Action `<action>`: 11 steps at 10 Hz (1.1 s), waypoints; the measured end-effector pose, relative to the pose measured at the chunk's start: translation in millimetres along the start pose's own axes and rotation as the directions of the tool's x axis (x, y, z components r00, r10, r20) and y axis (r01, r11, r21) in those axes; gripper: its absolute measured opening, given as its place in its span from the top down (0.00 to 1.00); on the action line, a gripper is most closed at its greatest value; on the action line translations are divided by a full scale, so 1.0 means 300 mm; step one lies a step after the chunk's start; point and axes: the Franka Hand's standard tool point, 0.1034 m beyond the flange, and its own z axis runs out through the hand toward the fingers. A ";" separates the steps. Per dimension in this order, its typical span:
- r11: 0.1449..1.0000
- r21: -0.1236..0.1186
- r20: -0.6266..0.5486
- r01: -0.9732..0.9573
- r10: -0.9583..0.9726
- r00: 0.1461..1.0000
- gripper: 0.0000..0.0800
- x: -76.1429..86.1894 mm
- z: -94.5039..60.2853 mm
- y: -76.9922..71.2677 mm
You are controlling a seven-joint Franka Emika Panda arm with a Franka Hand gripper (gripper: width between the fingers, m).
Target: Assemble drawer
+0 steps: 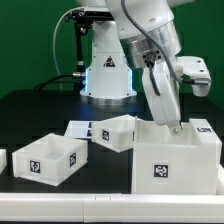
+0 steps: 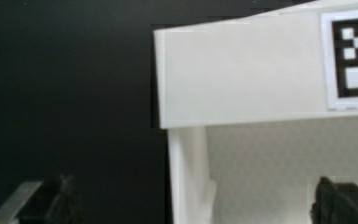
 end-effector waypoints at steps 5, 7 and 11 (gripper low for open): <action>1.000 -0.001 -0.005 0.011 -0.011 1.000 0.19 -0.003 0.001 0.001; 1.000 -0.002 -0.016 0.019 -0.019 1.000 0.19 -0.009 0.001 0.000; 0.999 -0.014 -0.063 0.031 -0.032 0.997 0.19 -0.042 0.017 0.014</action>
Offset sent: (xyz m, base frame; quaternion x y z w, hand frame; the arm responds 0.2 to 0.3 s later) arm 0.0000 0.0000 0.0000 0.0000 0.0000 0.0000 1.0000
